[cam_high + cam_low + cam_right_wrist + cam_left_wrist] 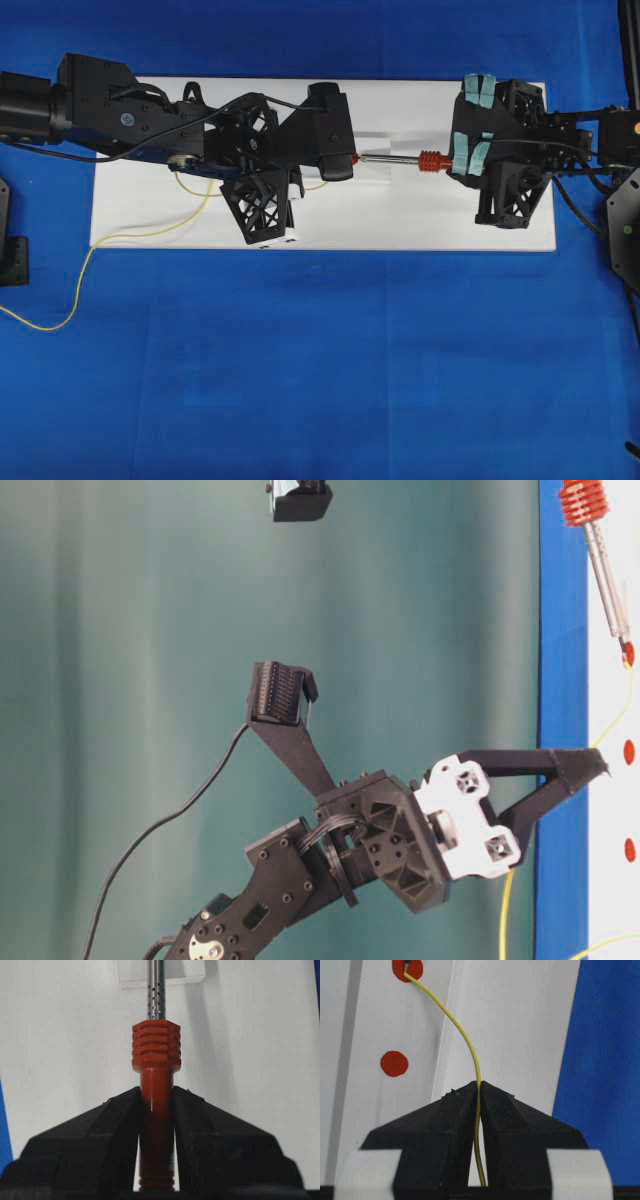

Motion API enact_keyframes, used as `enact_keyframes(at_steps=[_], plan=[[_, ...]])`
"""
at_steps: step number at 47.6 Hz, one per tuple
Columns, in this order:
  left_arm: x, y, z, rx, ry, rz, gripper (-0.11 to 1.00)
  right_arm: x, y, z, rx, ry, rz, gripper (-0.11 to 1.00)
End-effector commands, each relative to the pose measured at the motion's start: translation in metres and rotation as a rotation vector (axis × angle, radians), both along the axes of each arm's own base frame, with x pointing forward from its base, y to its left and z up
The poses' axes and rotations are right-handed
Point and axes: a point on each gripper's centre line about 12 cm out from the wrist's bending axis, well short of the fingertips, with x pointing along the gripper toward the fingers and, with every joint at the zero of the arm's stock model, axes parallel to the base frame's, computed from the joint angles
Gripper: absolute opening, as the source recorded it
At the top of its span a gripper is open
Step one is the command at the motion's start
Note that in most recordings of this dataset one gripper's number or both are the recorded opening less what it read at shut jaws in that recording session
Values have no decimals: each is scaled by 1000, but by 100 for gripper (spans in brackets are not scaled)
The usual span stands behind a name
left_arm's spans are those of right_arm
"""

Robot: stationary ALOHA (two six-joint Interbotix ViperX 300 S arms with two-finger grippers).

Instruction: Touch the tip of the soldering iron to the tip of the solder at the mark.

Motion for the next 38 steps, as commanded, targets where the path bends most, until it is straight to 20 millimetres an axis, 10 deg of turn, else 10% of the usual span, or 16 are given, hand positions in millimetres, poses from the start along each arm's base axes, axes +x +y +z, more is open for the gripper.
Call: enact_keyframes(at_steps=[1,38], plan=[[5,0,15,4,-43,-3,2,7,-1,10,-4,-35,0,6],[-28,-3,66,42,-149,-40,2,7,-1,9,-4,-37,1,6]])
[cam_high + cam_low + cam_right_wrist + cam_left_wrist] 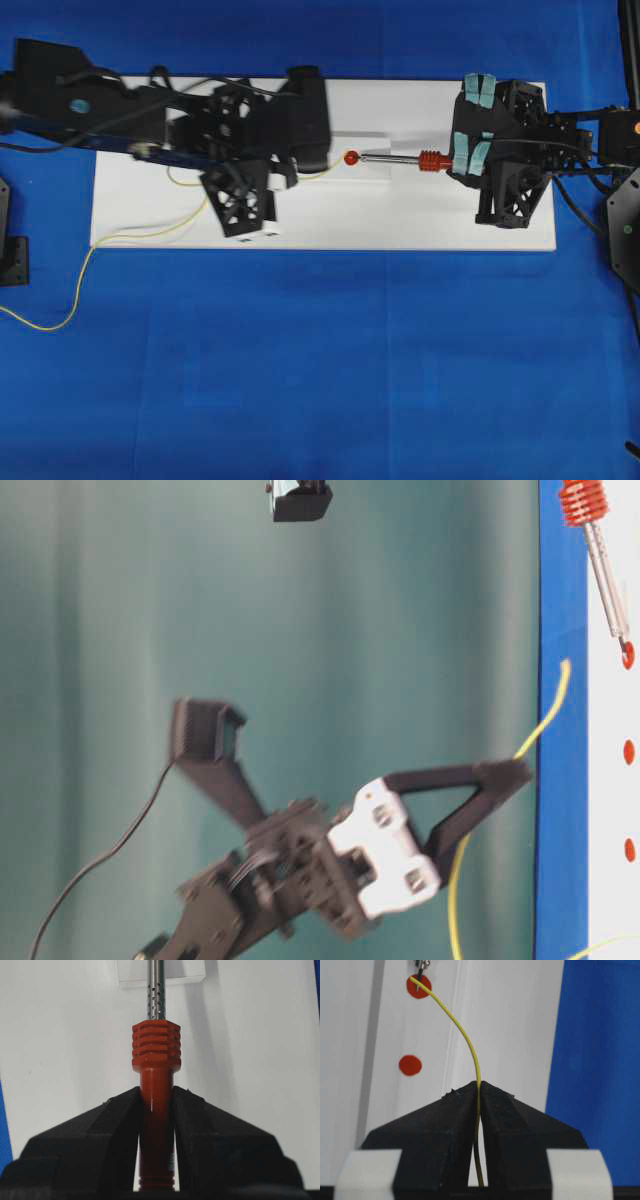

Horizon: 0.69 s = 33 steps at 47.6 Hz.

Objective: Touch the tip of the soldering iron to the tip of the solder at the mark.
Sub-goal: 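Withdraw both grippers from the strip toward the table edges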

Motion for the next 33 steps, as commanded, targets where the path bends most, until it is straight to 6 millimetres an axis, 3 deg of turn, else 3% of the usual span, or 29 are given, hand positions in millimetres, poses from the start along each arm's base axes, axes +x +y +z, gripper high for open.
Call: enact_keyframes(at_steps=[1,9,21,33], plan=[[-10,-1,27,5,-69,-2,2,7,0,8,-3,-34,2,6],[-32,-3,34,7,-93,-2,2,7,-1,9,-3,-35,1,6],[-47,-4,38,9,-130,1,2,8,-1,11,-5,-49,2,6],[-61,-4,42,11,-170,4,2,-1,1,40,-29,-138,3,6]])
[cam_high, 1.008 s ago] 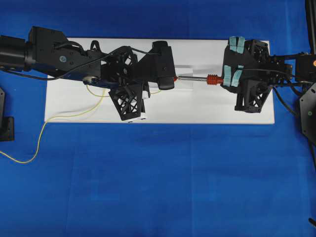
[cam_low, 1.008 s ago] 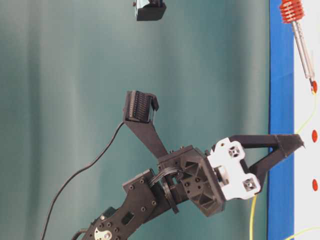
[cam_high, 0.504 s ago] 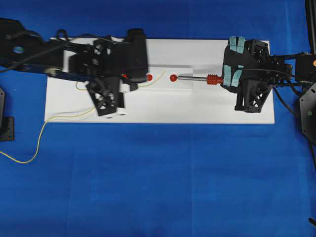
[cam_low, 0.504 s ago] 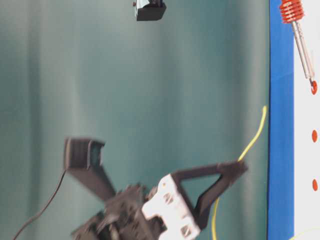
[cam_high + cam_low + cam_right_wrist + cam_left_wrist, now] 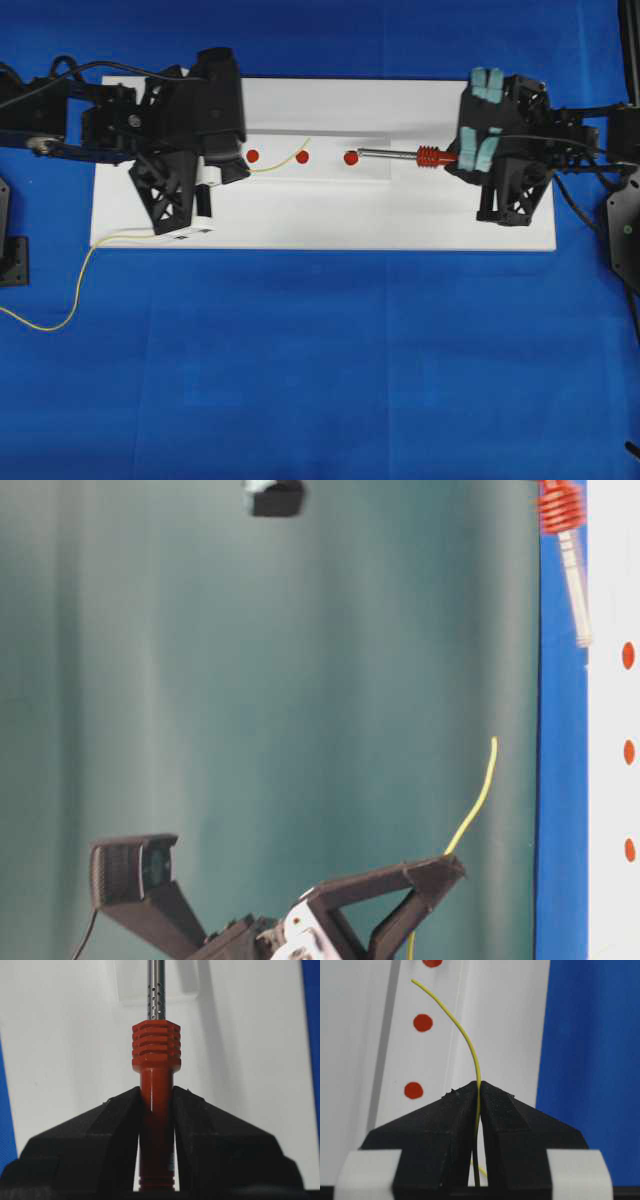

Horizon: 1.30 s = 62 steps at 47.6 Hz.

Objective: Touch the tip of the soldering iron to the tip of the solder at the mark.
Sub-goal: 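Withdraw both grippers from the strip toward the table edges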

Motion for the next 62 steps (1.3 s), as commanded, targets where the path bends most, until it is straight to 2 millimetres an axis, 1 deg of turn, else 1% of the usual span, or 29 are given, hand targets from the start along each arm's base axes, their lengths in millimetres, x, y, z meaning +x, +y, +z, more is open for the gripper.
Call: enact_keyframes(at_steps=[1,6,15,20,24,30,37,41,46,51,58,62], plan=[[-5,1,15,3,-61,5,2,-2,0,23,-18,-75,0,6],[-12,0,17,2,-83,7,2,-15,2,39,-30,-122,-4,6],[-21,-1,17,0,-109,9,2,-41,6,56,-43,-196,-14,6],[-24,-1,17,0,-115,10,2,-52,8,61,-44,-225,-21,6],[-26,-1,15,0,-115,10,2,-58,9,61,-38,-236,-30,6],[-30,0,16,0,-122,13,2,-59,9,56,-36,-239,-30,6],[-32,1,16,0,-131,19,2,-52,9,53,-26,-247,-27,6],[-35,-2,16,-10,-135,17,2,-49,10,55,-11,-269,-31,6],[-41,-14,20,-42,-152,7,2,-49,14,58,32,-296,-47,6],[-50,-30,25,-80,-178,-19,2,-49,26,63,77,-325,-25,6],[-68,-60,33,-156,-227,-79,2,-47,57,70,136,-363,91,6],[-78,-76,35,-202,-258,-118,2,-47,77,69,164,-361,171,6]])
